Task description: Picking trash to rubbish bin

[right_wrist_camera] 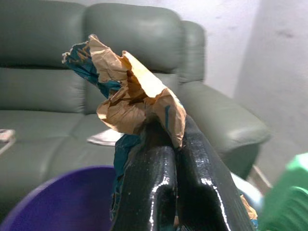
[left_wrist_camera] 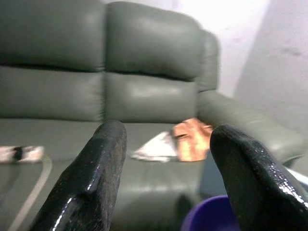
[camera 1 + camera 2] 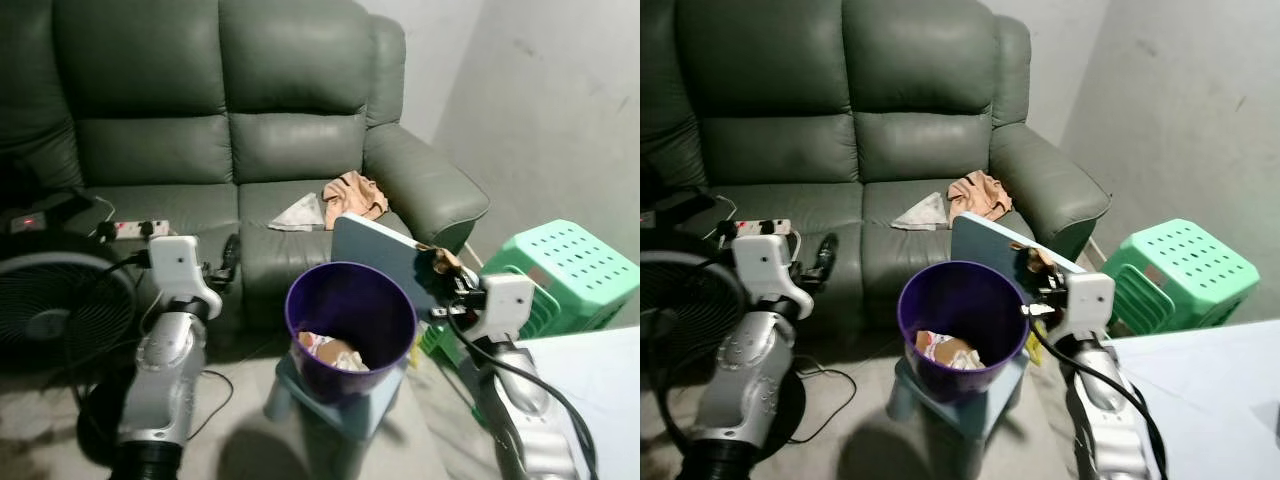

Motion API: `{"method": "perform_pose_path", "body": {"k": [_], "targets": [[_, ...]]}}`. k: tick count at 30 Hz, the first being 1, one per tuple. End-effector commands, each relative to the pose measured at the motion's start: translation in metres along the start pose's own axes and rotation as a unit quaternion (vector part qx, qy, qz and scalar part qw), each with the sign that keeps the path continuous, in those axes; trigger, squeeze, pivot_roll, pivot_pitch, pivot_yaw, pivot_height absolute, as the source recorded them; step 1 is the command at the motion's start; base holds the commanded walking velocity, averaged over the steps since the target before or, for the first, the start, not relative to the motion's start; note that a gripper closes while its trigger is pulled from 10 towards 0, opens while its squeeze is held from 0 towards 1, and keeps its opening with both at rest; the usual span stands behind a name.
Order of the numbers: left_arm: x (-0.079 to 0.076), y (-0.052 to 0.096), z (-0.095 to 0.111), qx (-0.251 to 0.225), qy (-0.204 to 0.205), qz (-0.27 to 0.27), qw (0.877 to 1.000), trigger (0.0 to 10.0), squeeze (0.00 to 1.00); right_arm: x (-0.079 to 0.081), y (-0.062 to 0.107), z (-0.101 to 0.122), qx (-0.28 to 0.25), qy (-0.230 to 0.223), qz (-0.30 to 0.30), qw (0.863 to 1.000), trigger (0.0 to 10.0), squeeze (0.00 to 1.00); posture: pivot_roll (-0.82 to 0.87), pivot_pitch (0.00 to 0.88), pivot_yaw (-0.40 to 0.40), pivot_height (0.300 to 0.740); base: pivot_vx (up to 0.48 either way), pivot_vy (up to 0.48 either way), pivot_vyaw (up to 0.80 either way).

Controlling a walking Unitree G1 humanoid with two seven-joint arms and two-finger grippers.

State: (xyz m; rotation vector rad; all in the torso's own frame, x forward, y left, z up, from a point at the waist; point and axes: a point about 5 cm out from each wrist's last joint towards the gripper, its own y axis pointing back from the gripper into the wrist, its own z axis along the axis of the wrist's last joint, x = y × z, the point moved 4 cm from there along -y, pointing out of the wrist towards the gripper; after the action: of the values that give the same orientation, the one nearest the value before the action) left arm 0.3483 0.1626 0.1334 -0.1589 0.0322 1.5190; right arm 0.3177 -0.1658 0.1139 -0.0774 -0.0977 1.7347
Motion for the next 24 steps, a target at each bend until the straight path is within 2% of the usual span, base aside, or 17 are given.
{"method": "perform_pose_path", "body": {"k": [1,5,10,15,21,24], "targets": [[-0.014,-0.002,0.002,-0.001,0.003,-0.023,1.0,10.0,0.0,-0.011,0.003,0.003,-0.001,0.004,-0.016,1.0,10.0,0.0,0.07,0.0,-0.082,0.74,0.334,0.0,0.0],[-0.015,-0.002,0.001,0.001,0.003,-0.023,1.0,10.0,0.0,-0.011,0.003,0.002,0.0,0.004,-0.014,1.0,10.0,0.0,0.07,0.0,-0.082,0.74,0.299,0.0,0.0],[-0.015,-0.002,0.002,-0.002,0.002,-0.013,1.0,10.0,0.0,-0.009,0.003,0.0,0.007,0.006,-0.004,1.0,10.0,0.0,0.07,0.0,-0.082,0.74,0.0,0.0,0.0],[-0.02,0.002,0.0,-0.001,0.004,-0.036,0.999,10.0,0.0,-0.005,0.003,-0.003,0.02,0.013,0.024,0.999,10.0,0.0,0.07,0.0,-0.083,0.74,0.0,0.0,0.0],[-0.023,0.011,-0.009,0.017,-0.012,-0.067,0.998,10.0,0.0,0.0,-0.005,-0.004,0.04,0.051,0.08,0.995,10.0,0.0,0.08,0.0,-0.091,0.74,0.0,0.0,0.0],[-0.026,0.022,-0.017,0.033,-0.016,-0.08,0.996,10.0,0.0,-0.002,-0.014,0.001,0.043,0.075,0.11,0.99,10.0,0.0,0.09,0.004,-0.105,0.74,0.0,0.0,0.0]]}}
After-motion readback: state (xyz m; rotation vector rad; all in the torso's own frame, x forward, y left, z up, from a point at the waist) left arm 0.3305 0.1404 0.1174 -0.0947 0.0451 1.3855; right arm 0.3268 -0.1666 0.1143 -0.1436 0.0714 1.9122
